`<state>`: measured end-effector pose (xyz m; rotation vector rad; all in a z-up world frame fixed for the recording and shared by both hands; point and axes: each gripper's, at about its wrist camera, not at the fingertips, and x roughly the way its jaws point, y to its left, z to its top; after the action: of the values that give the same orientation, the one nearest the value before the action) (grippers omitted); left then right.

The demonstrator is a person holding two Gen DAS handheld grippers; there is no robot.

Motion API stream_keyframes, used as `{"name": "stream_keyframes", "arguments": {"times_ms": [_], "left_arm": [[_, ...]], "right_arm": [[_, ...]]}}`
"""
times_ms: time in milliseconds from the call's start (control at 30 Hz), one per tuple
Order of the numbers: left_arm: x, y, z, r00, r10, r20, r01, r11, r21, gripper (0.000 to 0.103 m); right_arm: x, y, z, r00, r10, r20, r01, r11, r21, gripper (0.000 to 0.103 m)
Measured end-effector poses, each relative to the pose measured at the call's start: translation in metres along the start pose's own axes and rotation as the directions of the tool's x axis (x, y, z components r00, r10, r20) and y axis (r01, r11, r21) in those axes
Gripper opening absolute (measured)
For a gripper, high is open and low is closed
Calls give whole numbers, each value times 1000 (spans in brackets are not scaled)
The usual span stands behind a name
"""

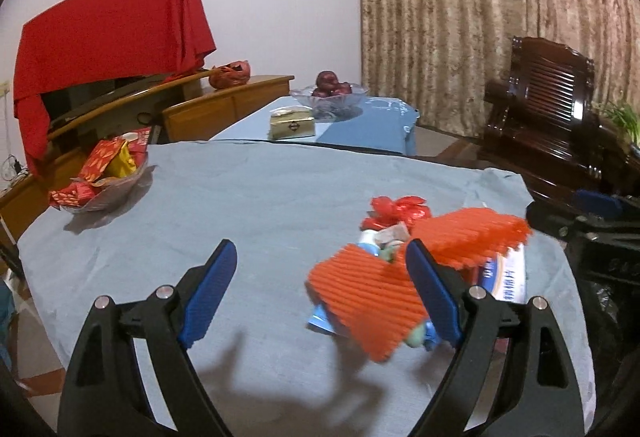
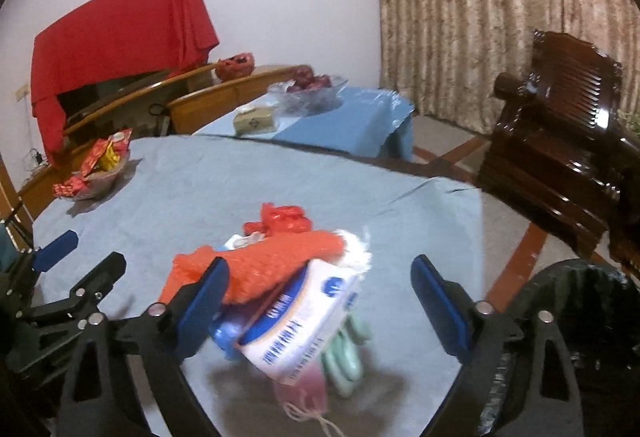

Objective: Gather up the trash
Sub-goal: 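Grasp an orange mesh sleeve with each tool from the pile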

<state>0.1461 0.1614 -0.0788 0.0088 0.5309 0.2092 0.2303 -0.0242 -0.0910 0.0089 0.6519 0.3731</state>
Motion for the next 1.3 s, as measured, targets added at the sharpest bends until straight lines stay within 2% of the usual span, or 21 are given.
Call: {"name": "stream_keyframes", "arguments": {"times_ms": [133, 233, 333, 367, 500, 833, 1033, 1100, 1133, 1200, 1233, 1300], "left_arm": [[4, 7, 0, 1000, 6, -9, -6, 1000, -7, 84], [7, 9, -2, 1000, 5, -15, -5, 1000, -12, 84], [8, 11, -5, 1000, 2, -22, -2, 1000, -15, 84], [9, 11, -5, 1000, 0, -25, -1, 1000, -17, 84], [9, 8, -8, 999, -7, -31, 7, 1000, -13, 84], [12, -17, -26, 995, -58, -79, 60, 998, 18, 84], [23, -32, -41, 993, -54, -109, 60, 997, 54, 83], [28, -36, -45, 992, -47, -117, 56, 996, 76, 68], [30, -36, -46, 991, -47, -122, 57, 995, 82, 65], [34, -36, -48, 990, -54, -133, 66, 994, 84, 43], [36, -34, -49, 988, -67, -142, 79, 994, 77, 36], [38, -30, -47, 984, -100, -147, 109, 993, 52, 15]], "right_arm": [[18, 9, -7, 998, 21, -60, -22, 1000, -17, 73], [28, 13, -15, 992, 52, -111, -54, 998, -18, 59], [35, 16, -22, 986, 84, -144, -88, 996, -24, 41], [35, 17, -22, 984, 94, -149, -99, 995, -27, 30], [33, 17, -25, 979, 136, -149, -142, 990, -26, 14], [2, -1, -33, 984, 141, -105, -142, 990, 5, 13], [-1, -9, -36, 987, 123, -107, -124, 992, 1, 13], [0, -11, -38, 986, 126, -109, -126, 992, 9, 13], [0, -12, -38, 986, 127, -110, -127, 992, 11, 13], [0, -12, -39, 986, 127, -109, -127, 992, 9, 13], [0, -13, -39, 986, 128, -109, -128, 992, 8, 13], [-1, -13, -39, 986, 128, -106, -128, 992, 2, 13]]}}
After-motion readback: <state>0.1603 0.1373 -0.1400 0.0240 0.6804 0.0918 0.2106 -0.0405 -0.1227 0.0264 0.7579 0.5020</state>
